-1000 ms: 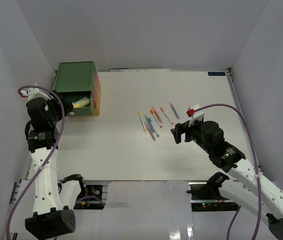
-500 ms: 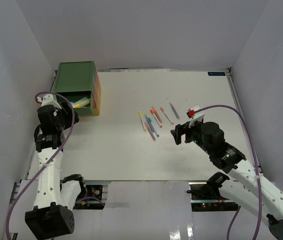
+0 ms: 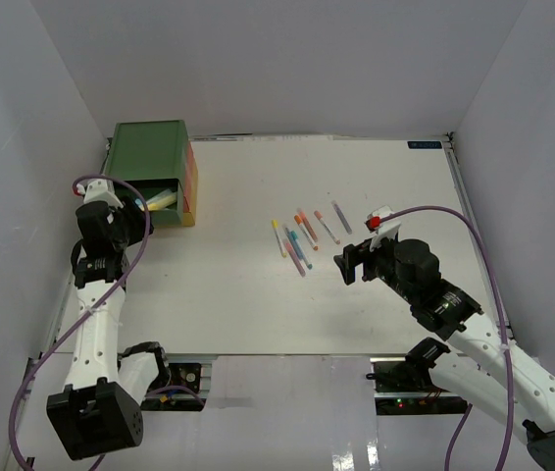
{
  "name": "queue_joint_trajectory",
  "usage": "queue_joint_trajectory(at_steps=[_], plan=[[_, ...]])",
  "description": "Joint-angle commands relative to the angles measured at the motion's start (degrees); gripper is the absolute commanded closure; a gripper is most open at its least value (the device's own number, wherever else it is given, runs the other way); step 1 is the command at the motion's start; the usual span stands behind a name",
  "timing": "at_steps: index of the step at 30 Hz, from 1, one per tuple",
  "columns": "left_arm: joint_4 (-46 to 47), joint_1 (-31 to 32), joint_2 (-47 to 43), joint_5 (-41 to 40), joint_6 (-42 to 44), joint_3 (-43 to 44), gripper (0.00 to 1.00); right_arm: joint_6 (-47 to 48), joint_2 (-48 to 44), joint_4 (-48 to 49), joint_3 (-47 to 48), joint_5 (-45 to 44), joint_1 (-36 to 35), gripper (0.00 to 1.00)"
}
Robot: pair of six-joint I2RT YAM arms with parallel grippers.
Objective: Sort the stationery into containers
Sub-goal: Close the drawer in the storage box.
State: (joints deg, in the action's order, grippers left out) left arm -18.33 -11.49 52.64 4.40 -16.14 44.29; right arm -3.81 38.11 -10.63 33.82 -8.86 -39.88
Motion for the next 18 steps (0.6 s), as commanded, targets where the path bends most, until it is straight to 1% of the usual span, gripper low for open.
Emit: queue_joint_trajectory(at_steps=[1,10,18], plan=[[2.9,0.2,0.1,1.7,0.5,-0.4,0.40,1.1,0.3,1.3,0.1,0.1,0.0,0.10],[5.6,0.2,1.3,2.2,0.3,-2.7,0.43,1.1,1.0,1.4,0.1,0.2,0.0,0.10],[8.7,0.2,3.5,3.4,-0.6,-0.8,0.46,1.2,1.3,1.4,0.1,0.1,0.0,0.10]])
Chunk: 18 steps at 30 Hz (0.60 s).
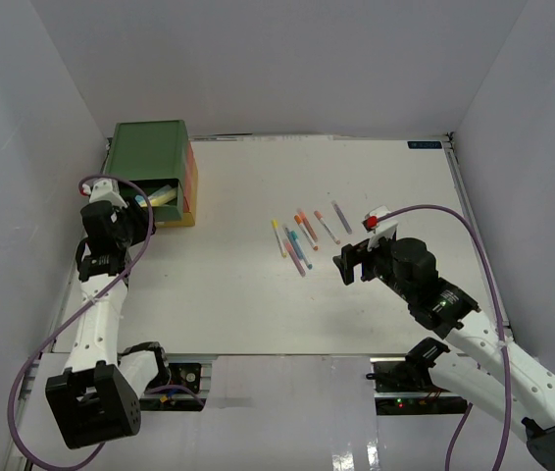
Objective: Sort the stationery into containers
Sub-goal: Close the drawer in the storage box.
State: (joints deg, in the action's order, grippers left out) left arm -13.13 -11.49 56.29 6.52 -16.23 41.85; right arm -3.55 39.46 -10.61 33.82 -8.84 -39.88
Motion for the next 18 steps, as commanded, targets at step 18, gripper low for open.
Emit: queue_joint_trajectory(at_steps=[18], plan=[[9.9,0.2,6.5,2.8,-2.2,5.1,0.46,1.1,1.7,1.6,0.2,0.8,0.0,0.10]])
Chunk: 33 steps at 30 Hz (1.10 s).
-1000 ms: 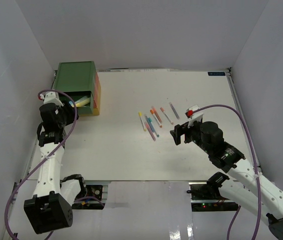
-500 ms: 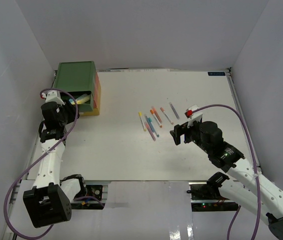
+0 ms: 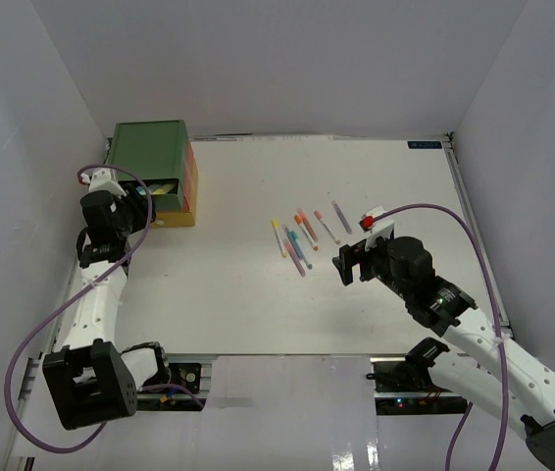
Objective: Sort the stationery into containers
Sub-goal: Close the drawer in the storage box.
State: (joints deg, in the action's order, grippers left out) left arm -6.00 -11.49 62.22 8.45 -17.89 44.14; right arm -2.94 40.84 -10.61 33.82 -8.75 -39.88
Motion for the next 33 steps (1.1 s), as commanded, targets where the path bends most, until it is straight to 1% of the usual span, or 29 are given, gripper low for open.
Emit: queue_joint_trajectory(at_steps=[1,10,33], plan=[[3.3,0.2,0.8,0.9,-0.7,2.9,0.46,0.5,0.5,1.6,0.2,0.8,0.0,0.10],[5.5,0.2,4.7,1.8,-1.4,4.9,0.45,0.7,0.1,1.5,0.1,0.6,0.0,0.10],[9.3,0.2,8.5,2.4,-2.9,6.7,0.44,0.8,1.3,1.5,0.4,0.8,0.0,0.10]])
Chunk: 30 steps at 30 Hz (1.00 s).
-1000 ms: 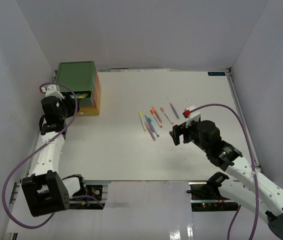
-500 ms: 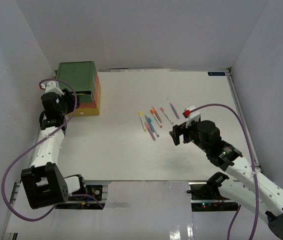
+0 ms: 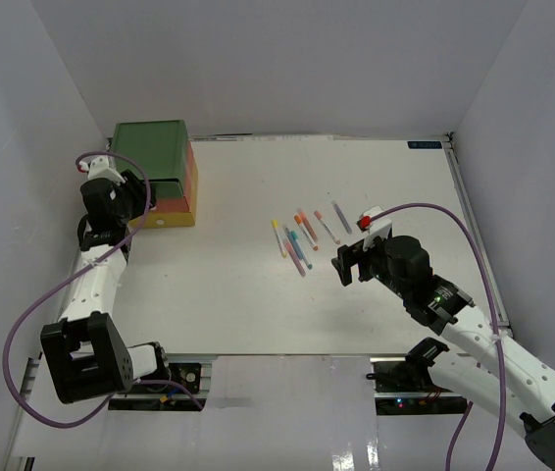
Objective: Sort the stationery into containers
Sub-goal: Close the drawer in the storage box, then open the drawer in the storage box.
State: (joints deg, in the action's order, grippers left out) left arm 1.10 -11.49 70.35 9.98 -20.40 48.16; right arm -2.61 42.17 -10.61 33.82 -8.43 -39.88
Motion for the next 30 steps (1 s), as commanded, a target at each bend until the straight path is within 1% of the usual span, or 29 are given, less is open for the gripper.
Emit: queue_joint_trajectory(at_steps=[1,15,24,30], plan=[[2.2,0.2,0.5,0.8,-0.3,2.6,0.44,0.5,-0.1,1.5,0.3,0.5,-0.1,0.10],[3.6,0.2,2.0,1.0,-0.5,3.4,0.43,0.5,0.5,1.6,0.2,0.7,-0.1,0.10],[5.0,0.2,2.2,0.7,0.2,2.6,0.40,0.5,0.5,1.6,0.0,1.0,0.0,0.10],[4.1,0.2,-1.0,1.1,-0.6,0.4,0.37,0.5,0.5,1.6,0.0,1.3,-0.1,0.10]])
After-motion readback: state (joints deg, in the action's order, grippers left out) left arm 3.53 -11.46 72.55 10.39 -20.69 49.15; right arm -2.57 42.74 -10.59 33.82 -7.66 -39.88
